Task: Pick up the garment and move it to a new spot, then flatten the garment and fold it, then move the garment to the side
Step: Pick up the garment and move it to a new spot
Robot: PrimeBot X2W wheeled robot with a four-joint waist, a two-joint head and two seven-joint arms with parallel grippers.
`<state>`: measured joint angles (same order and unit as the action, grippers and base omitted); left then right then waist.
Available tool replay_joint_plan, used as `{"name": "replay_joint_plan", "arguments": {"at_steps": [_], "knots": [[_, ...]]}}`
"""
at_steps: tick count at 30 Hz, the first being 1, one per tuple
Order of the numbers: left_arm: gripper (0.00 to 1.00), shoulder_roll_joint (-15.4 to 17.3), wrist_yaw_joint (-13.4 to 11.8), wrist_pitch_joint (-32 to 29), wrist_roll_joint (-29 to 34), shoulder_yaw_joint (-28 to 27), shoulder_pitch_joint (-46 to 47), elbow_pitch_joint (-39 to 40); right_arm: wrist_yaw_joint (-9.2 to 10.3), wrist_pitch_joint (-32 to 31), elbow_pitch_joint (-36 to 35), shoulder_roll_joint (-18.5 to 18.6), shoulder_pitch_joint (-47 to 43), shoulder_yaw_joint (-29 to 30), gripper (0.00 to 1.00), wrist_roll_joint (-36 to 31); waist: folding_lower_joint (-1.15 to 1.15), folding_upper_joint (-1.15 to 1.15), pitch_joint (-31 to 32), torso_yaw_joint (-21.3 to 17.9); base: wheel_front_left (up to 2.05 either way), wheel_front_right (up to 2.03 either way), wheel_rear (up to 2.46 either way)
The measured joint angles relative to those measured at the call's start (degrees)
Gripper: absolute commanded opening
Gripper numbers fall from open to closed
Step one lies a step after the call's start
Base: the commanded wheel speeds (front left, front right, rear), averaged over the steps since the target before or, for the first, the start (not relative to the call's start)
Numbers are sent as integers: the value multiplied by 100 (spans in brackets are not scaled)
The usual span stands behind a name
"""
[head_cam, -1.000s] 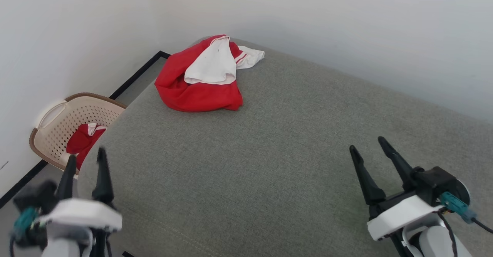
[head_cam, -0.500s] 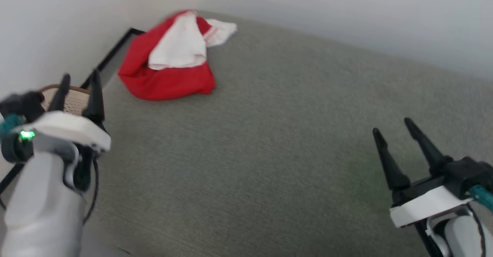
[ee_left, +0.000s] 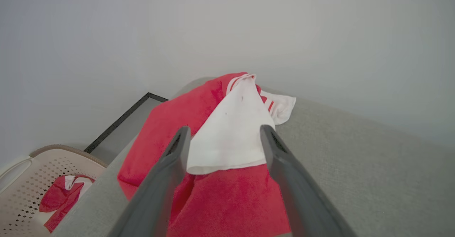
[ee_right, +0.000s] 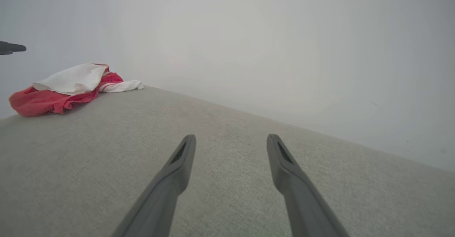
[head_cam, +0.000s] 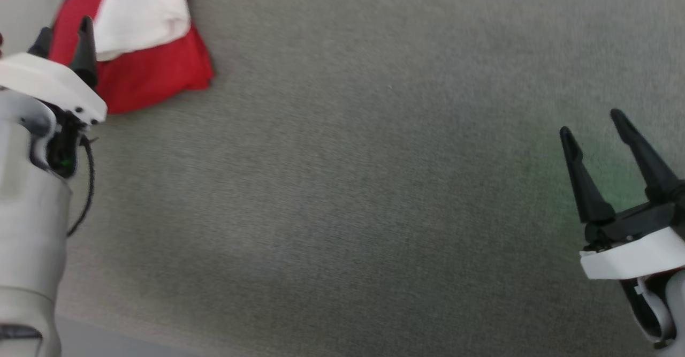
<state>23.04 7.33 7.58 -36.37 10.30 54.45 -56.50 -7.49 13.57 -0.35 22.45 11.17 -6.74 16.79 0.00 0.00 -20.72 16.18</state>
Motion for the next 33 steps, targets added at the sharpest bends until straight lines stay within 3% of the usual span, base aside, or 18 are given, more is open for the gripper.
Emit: {"name": "replay_joint_plan", "arguments": {"at_steps": [5,12,17,22,25,26,27,33], "knots": [[100,83,0,-521,-138,85,570,-710,0,-99,-283,104,49,79,100,-25,0,0,-487,-217,0,0,0],[100,58,-42,-1735,-268,130,1174,-1479,0,-224,-564,196,99,153,100,-32,0,0,-990,-455,0,0,0],[100,76,-323,-2681,-293,204,1385,-1610,0,-327,-738,269,108,205,100,-14,0,0,-1201,-544,0,0,0],[100,65,-637,-3170,-365,178,1457,-1580,0,-403,-866,269,114,226,100,-16,0,0,-1311,-618,0,0,0],[100,67,-689,-3178,-383,165,1444,-1571,0,-444,-891,260,115,240,100,-22,0,0,-1323,-660,0,0,0],[93,63,-679,-3192,-387,169,1443,-1569,0,-448,-888,252,114,258,100,-23,0,0,-1316,-662,0,0,0],[0,59,-672,-3160,-416,140,1444,-1575,-1,-448,-889,245,114,286,100,-23,0,0,-1309,-655,0,0,0],[0,74,-503,-2566,-271,338,1479,-1584,0,-379,-839,105,-15,545,100,-74,0,0,-1101,-537,0,0,0]]}}
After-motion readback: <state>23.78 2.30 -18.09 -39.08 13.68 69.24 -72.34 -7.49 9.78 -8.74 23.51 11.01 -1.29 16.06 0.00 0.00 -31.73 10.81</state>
